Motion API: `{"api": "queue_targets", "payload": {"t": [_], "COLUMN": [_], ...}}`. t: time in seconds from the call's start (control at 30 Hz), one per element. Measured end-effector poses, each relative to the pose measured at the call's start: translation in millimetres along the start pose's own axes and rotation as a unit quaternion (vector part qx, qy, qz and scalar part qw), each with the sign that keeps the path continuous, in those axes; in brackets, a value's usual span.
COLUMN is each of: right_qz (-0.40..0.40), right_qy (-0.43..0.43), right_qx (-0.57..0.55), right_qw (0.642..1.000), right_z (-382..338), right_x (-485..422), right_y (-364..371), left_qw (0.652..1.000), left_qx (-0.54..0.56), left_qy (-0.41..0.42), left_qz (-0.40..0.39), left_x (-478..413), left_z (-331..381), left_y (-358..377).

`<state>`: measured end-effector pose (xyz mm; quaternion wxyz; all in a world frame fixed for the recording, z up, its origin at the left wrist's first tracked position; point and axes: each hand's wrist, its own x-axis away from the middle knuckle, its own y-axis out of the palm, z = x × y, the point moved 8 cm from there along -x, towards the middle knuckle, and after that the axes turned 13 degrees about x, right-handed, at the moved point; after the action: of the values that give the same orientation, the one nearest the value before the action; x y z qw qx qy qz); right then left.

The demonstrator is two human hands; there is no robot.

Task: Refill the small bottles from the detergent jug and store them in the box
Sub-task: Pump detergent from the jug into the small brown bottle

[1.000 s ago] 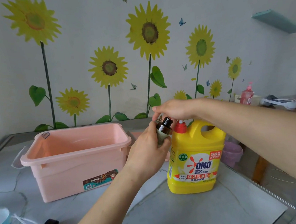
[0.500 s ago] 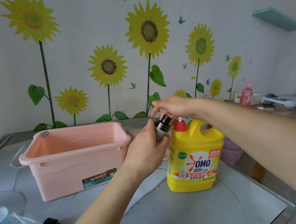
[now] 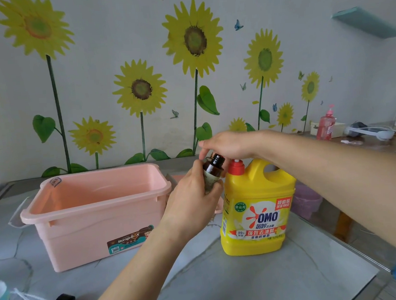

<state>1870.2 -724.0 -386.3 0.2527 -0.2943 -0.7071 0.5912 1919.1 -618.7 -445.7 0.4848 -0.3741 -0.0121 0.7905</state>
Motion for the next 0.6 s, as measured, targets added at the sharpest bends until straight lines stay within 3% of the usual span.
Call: {"api": "queue_targets", "payload": {"t": [0.17,0.33,0.5,0.6], "right_qz": [0.003,-0.006,-0.011,0.0], "right_qy": [-0.007,0.004,-0.004,-0.004], "right_qx": [-0.071,0.007,-0.047,-0.022], "right_qw": [0.997,1.0,0.999,1.0], "right_z": [2.4,-1.3,1.0,0.2], "right_x": [3.7,0.6,1.3,-2.6], "right_y": [-5.3,0.1,-6.0,-0.6], "left_qw": [1.0,1.0,1.0,1.0], "left_qx": [0.0,-0.007,-0.002,-0.007], "left_qy": [0.0,-0.014,-0.01,-0.011], "left_qz": [0.001,0.001,0.006,0.002], "left_x": [-0.2,0.3,-0.3,-1.6], "left_z": [2.3,-0.7,1.2,-0.5], "left_y": [-0.5,-0.5,-3.1,-2.4]}}
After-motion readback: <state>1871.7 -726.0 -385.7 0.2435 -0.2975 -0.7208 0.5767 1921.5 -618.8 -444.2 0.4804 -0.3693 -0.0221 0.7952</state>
